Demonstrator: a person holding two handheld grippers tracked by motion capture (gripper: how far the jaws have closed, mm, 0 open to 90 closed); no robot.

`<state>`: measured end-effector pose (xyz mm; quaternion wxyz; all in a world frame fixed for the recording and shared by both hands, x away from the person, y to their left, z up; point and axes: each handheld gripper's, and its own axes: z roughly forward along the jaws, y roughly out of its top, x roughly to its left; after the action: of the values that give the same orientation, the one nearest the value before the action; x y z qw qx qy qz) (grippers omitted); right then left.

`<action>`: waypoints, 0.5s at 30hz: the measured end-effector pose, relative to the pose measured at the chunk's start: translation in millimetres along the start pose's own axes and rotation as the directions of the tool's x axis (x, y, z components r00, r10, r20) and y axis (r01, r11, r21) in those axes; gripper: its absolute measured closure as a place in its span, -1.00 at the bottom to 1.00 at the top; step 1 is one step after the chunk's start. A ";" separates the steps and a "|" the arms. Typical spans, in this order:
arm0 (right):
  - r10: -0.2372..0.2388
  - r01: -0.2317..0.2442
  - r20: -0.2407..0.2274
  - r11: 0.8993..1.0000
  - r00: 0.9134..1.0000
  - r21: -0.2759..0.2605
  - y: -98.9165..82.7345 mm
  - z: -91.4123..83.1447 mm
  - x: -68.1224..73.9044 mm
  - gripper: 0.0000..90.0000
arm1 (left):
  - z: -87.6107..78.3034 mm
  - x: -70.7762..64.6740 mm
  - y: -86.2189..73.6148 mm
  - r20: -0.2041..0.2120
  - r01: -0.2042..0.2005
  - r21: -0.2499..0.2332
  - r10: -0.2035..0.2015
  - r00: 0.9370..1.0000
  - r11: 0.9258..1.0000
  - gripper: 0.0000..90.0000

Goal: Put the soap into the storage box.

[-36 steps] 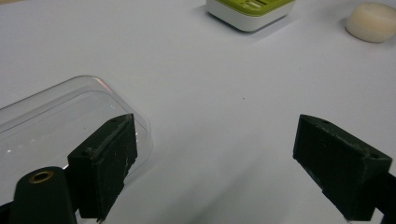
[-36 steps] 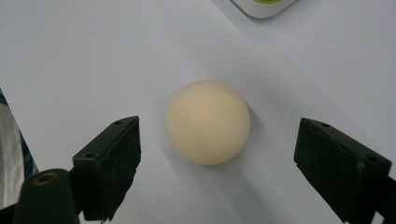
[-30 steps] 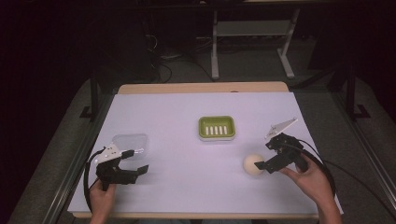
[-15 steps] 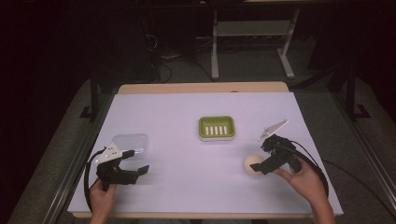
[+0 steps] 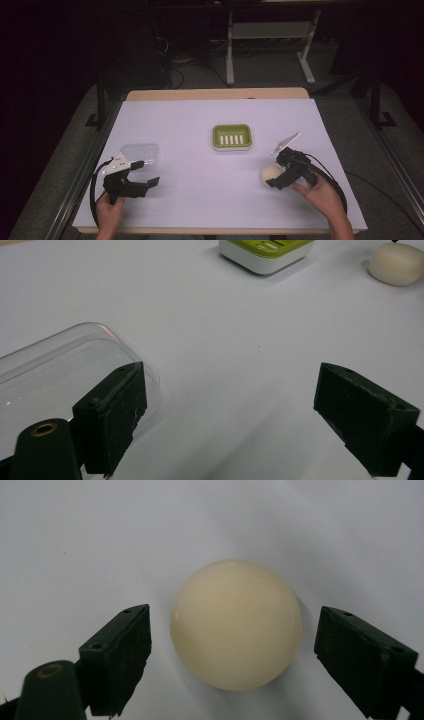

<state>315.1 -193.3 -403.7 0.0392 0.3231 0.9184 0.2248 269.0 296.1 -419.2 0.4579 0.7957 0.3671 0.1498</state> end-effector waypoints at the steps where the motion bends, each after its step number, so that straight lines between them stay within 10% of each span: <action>1: -0.001 0.001 0.000 1.000 1.000 0.001 -0.2 0.9 0.1 -0.68 | 0.0 0.1 0.1 0.001 -0.003 0.001 0.003 1.000 1.000 -0.71; 15: -0.017 0.016 0.010 0.999 1.000 0.047 3.2 12.1 3.6 -0.67 | 0.4 0.4 0.1 0.001 -0.001 0.003 0.001 1.000 1.000 -0.71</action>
<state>316.8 -184.2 -412.9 0.0380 0.3174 0.9259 0.2012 269.5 296.1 -419.4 0.4567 0.7968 0.3665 0.1490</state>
